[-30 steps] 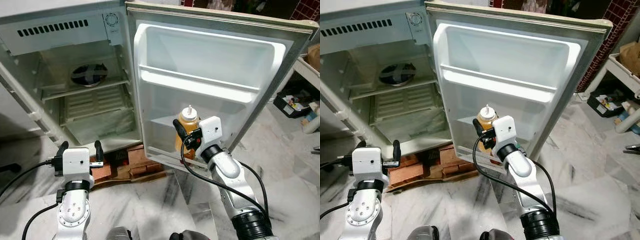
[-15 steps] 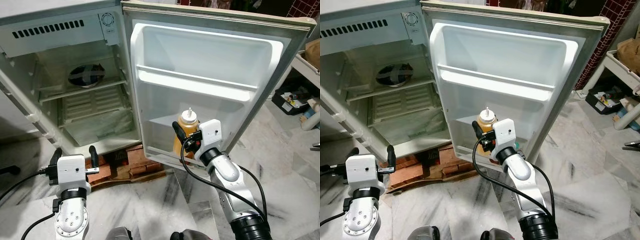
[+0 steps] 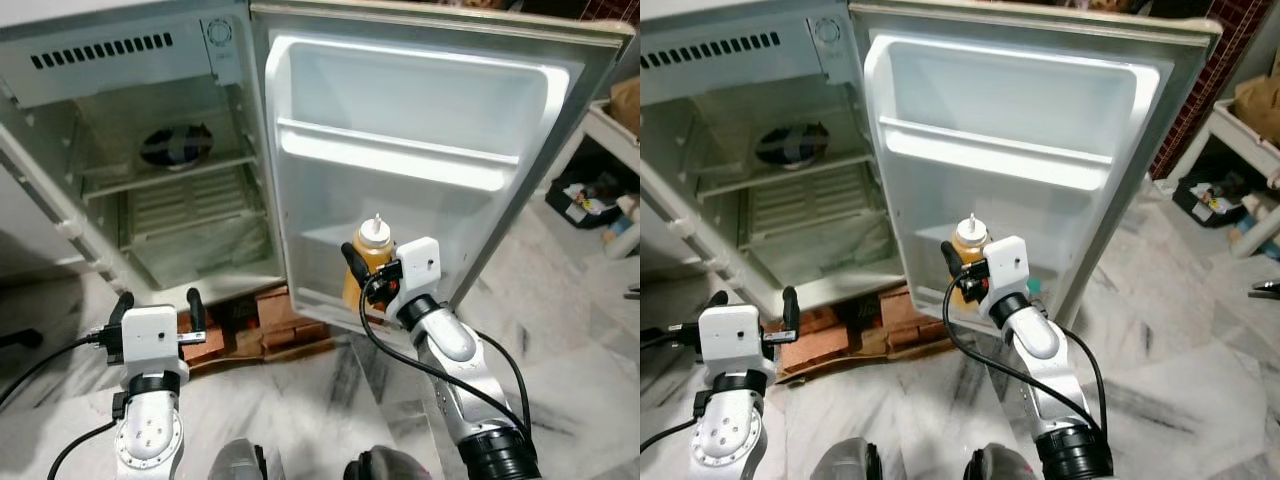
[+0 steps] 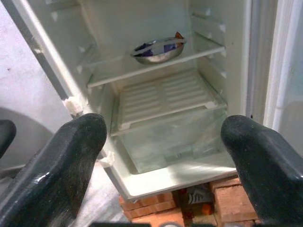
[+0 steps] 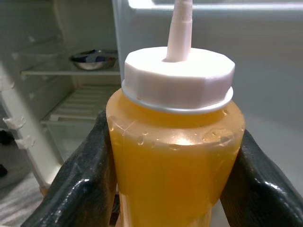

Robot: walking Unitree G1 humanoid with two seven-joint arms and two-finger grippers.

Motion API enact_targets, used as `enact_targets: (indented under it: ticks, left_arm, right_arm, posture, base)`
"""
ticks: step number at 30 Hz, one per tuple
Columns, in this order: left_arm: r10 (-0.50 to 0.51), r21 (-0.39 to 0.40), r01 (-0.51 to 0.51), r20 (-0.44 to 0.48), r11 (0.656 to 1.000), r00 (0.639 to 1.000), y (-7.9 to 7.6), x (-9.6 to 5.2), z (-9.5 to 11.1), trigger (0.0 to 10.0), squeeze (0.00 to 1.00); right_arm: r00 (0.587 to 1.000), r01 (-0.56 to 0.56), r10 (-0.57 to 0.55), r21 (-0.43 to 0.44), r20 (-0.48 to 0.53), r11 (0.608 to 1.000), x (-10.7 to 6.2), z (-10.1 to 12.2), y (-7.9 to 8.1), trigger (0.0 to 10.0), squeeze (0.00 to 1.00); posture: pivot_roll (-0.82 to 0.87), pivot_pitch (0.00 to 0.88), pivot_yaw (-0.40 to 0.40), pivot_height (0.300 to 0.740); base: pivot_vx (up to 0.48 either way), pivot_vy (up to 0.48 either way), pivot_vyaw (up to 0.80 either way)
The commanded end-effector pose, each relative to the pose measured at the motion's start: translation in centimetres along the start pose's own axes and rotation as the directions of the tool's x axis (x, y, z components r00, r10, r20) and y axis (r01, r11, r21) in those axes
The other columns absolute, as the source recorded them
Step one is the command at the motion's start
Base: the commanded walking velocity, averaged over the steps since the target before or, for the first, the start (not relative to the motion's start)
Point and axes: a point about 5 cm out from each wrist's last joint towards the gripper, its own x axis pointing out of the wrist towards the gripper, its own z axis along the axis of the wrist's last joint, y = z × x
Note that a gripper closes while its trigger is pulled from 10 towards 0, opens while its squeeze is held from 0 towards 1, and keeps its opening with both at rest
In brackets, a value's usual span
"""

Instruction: Restocking fridge

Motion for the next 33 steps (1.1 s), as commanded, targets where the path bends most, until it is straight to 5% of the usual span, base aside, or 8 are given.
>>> enact_targets:
  ticks: [1, 33]
  left_arm:
    - [0.004, 0.006, -0.004, -0.007, 1.0, 1.0, 0.2, 0.0, 0.0, 10.0, 0.0]
    - [-0.028, -0.021, 0.028, 0.009, 0.999, 1.0, 0.7, 1.1, 0.8, 10.0, 0.0]
  right_arm:
    - [1.0, -0.015, 0.015, -0.001, 0.015, 1.0, 0.1, 0.3, 0.2, 10.0, 0.0]
    - [0.999, -0.003, 0.002, 0.025, 0.036, 1.0, 0.8, 0.5, 0.3, 10.0, 0.0]
  posture:
    - [0.02, 0.123, 0.004, 0.637]
    - [0.02, 0.122, -0.01, 0.637]
  base:
    - [0.0, 0.0, 0.0]
    - [0.008, 0.0, 0.0]
